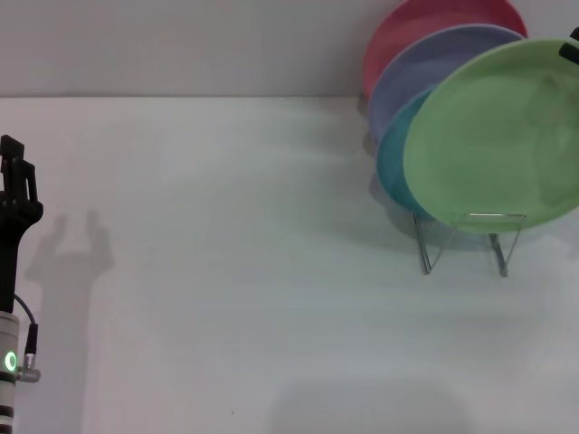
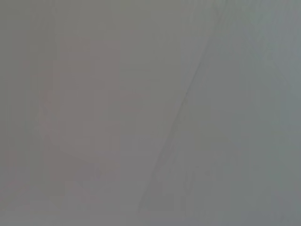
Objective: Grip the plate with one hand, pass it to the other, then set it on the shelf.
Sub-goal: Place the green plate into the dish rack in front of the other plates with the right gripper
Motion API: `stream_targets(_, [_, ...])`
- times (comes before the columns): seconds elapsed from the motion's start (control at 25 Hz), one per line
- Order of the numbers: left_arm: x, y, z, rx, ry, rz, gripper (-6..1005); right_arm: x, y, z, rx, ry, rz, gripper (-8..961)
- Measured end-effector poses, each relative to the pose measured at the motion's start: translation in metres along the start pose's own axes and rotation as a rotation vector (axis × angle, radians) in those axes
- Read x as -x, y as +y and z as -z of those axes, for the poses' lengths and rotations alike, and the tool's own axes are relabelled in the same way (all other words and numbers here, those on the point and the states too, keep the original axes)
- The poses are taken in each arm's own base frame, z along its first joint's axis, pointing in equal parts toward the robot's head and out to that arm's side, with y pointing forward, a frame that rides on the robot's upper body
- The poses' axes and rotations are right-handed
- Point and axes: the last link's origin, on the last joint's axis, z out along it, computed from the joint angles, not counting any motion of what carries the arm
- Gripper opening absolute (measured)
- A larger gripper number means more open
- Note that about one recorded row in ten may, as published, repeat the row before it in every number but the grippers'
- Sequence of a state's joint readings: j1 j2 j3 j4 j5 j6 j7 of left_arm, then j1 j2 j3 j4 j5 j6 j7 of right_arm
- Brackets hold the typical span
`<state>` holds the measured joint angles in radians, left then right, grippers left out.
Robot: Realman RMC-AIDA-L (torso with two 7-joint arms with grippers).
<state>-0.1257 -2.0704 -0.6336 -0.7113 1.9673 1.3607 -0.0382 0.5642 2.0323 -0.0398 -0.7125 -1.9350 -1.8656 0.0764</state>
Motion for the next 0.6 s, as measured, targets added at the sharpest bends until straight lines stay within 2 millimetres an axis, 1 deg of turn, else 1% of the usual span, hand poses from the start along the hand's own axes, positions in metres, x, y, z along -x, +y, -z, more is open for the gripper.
stream_targets(0.24, [0.0001,-0.0013,0.0000,0.000,-0.001,-0.005,408,0.0049,-0.0024,0.0018,-0.009,-0.025,-0.032,78])
stream_targets(0.6, [0.0004,-0.0015,-0.0015,0.002,-0.002,-0.008,409,0.0082,-0.0052,-0.0036,-0.020,-0.061,-0.117,79])
